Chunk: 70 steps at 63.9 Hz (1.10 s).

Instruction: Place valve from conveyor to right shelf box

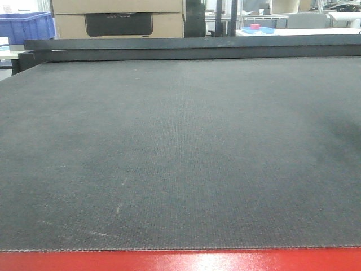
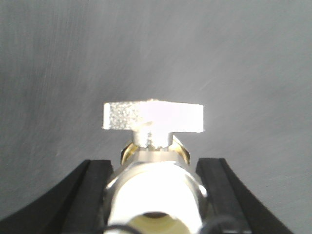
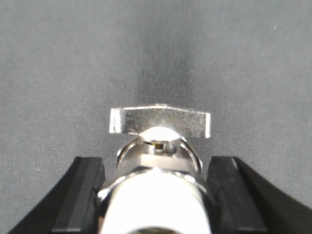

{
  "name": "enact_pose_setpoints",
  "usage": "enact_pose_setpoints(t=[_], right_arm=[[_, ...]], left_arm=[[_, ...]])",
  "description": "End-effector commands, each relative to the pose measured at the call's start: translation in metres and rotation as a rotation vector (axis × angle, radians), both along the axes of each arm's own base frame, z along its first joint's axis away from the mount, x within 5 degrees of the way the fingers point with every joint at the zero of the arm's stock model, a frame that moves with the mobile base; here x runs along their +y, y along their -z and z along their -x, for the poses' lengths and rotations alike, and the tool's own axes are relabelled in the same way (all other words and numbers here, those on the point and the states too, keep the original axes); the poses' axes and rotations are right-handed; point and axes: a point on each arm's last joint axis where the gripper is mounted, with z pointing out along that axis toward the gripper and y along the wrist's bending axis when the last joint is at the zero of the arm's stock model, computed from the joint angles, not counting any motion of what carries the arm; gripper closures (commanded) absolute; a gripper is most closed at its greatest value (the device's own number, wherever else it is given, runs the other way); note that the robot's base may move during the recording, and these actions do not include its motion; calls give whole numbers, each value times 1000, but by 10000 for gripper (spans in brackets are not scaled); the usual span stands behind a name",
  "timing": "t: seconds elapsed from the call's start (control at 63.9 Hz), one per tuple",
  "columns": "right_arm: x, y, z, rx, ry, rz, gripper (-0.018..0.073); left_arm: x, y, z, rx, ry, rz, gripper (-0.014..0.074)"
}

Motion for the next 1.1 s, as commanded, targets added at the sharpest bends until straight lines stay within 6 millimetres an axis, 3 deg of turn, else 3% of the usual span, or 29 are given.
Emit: enact_pose_setpoints(t=[0.0, 0.172, 0.36, 0.595, 0.814, 1.08], right_arm=[[-3, -3, 15, -85, 15, -8, 725], [-6, 3, 43, -192, 24, -16, 725], [-11, 4, 77, -383, 38, -32, 725], [-13, -15, 109, -537, 40, -48, 725], [-15, -32, 125, -672, 43, -61, 725], [-16, -35, 129, -693, 44, -63, 725]], left_arm=[[-2, -14, 19, -149, -12, 17, 708], [-1, -29, 61, -372, -24, 5, 708], [-1, -20, 105, -446, -24, 2, 708], [-2, -25, 146, -568, -21, 2, 708], [-3, -32, 162, -646, -22, 1, 708], [-3, -33, 165, -660, -22, 1, 708]])
